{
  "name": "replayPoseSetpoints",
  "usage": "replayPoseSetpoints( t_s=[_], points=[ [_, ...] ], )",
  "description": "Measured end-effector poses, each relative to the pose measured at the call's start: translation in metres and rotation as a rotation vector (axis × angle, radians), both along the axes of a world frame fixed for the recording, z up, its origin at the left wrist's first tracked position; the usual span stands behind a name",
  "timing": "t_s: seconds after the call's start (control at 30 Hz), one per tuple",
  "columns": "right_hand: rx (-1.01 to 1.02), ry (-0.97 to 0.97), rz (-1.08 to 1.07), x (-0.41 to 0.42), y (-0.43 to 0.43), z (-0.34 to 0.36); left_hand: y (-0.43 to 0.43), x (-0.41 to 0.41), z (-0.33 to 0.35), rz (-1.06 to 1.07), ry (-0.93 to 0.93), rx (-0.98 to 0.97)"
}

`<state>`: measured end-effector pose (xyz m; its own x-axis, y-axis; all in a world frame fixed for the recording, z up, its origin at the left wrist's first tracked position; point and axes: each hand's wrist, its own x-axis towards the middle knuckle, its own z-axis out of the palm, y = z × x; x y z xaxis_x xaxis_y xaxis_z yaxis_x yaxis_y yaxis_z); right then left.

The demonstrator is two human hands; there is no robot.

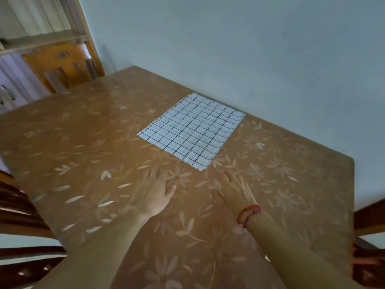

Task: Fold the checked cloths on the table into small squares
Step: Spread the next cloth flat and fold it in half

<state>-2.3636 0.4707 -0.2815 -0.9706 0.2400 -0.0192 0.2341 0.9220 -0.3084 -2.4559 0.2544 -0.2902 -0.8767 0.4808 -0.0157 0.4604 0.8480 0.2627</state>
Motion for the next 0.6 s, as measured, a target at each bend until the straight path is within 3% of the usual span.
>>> replayPoseSetpoints(
  t_s=[0.33,0.6],
  points=[
    [0.071,0.081,0.070,-0.081,0.037,-0.075,0.057,-0.081,-0.064,-0.073,0.010,-0.048],
    [0.195,0.008,0.180,-0.110,0.043,-0.103,0.106,-0.099,-0.076,-0.077,-0.027,-0.073]
  ],
)
